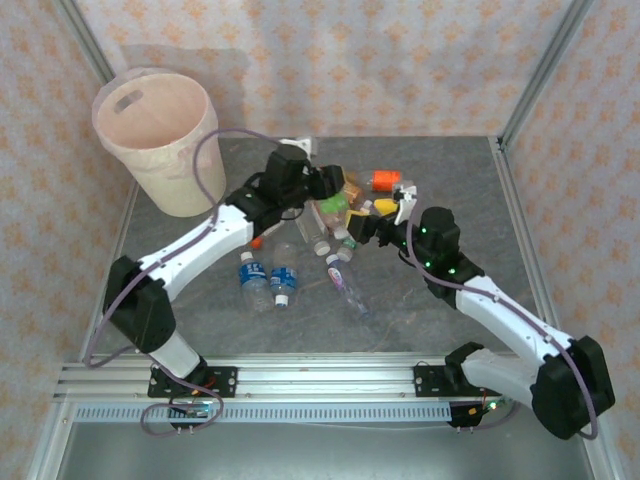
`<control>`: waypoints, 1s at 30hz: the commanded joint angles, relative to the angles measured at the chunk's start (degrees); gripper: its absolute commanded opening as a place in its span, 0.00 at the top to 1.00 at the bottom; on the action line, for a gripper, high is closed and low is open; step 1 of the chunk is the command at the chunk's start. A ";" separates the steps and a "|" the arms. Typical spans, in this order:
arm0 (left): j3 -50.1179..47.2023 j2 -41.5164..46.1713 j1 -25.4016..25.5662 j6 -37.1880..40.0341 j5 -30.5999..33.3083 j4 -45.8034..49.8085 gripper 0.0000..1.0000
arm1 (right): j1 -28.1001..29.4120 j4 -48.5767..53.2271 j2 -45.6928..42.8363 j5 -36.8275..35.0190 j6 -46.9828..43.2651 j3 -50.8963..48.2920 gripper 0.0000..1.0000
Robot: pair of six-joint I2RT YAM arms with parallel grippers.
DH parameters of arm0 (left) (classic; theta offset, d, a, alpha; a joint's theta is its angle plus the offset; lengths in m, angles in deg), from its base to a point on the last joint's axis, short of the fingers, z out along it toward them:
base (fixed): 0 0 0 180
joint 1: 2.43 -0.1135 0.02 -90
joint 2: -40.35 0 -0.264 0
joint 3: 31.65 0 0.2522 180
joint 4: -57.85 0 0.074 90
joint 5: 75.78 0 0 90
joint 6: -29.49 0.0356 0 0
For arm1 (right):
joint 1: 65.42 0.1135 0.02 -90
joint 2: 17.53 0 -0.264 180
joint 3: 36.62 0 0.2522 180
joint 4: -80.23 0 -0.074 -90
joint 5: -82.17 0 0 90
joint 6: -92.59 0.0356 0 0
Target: Put the plastic bottles in the bin
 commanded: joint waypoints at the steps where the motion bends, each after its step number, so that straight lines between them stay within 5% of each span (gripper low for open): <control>1: -0.36 5.78 -2.39 5.99 8.33 1.84 0.54 | 0.21 0.04 -1.79 -16.03 2.94 -2.26 0.01; 6: -0.78 12.41 -6.04 12.73 21.99 2.50 0.53 | 0.00 2.96 -1.28 -34.40 10.83 -4.79 0.01; 14: -1.39 19.88 -14.58 26.19 37.19 -11.46 0.52 | -1.10 3.26 -0.80 -35.53 12.94 -5.46 0.01; 18: -5.94 21.18 -19.74 34.12 35.86 -27.11 0.51 | -1.50 2.91 -0.54 -36.06 13.79 -5.80 0.01; 30: 9.88 7.47 -36.77 33.55 31.49 -11.50 0.52 | -2.09 4.52 -1.21 -35.16 14.39 -4.87 0.01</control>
